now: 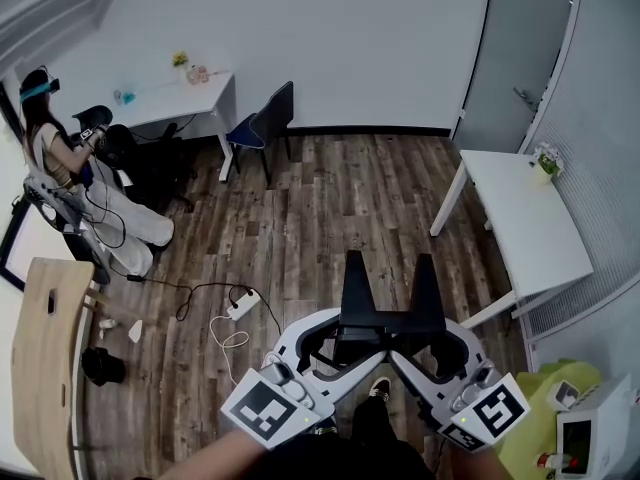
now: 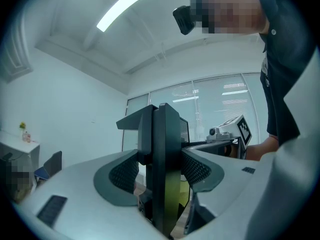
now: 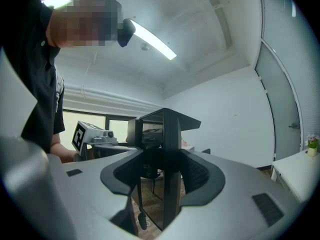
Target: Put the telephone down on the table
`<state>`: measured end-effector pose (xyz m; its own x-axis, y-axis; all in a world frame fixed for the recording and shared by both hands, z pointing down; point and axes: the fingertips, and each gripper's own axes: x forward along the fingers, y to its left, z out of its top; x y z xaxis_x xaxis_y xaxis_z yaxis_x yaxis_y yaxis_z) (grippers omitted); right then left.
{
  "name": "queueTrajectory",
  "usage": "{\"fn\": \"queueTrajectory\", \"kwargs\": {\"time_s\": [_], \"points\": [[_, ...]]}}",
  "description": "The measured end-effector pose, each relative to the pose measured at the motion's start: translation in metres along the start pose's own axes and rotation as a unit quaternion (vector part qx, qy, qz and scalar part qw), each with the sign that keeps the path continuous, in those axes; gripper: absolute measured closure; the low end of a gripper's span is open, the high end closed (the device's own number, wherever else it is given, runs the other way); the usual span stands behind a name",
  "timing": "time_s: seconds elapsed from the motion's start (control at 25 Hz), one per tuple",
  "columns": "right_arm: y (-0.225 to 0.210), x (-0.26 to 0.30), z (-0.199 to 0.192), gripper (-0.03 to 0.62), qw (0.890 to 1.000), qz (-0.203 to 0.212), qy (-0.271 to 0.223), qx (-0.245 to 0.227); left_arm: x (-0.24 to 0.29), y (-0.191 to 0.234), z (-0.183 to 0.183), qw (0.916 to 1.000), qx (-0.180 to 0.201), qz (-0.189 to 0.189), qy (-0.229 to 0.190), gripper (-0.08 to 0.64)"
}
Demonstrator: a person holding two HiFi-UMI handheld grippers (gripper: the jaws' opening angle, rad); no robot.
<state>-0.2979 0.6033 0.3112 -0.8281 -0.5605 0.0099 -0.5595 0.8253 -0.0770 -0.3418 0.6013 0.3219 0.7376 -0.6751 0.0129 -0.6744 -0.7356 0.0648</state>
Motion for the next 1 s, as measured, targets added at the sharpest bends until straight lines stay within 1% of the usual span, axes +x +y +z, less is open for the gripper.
{"fn": "queueTrajectory", "kwargs": {"time_s": [0.36,0.56,0.76,1.0], "points": [[-0.068,0.009,0.008,0.357,1.0,0.021,-0.018,-0.011,0.064,0.023,0.004,0.9996,0.019,0.018,-0.005,0.294],[-0.107,0.012,0.014,0.357,0.999,0.035,-0.029,-0.017,0.1,0.035,0.006,0.9988,0.038,0.029,-0.01,0.295],[-0.141,0.013,0.018,0.357,0.998,0.046,-0.037,-0.012,0.133,0.042,0.006,0.9985,0.038,0.039,-0.01,0.294],[-0.184,0.008,0.019,0.357,0.998,0.055,-0.035,-0.007,0.175,0.047,0.007,0.9981,0.038,0.049,-0.002,0.294]]}}
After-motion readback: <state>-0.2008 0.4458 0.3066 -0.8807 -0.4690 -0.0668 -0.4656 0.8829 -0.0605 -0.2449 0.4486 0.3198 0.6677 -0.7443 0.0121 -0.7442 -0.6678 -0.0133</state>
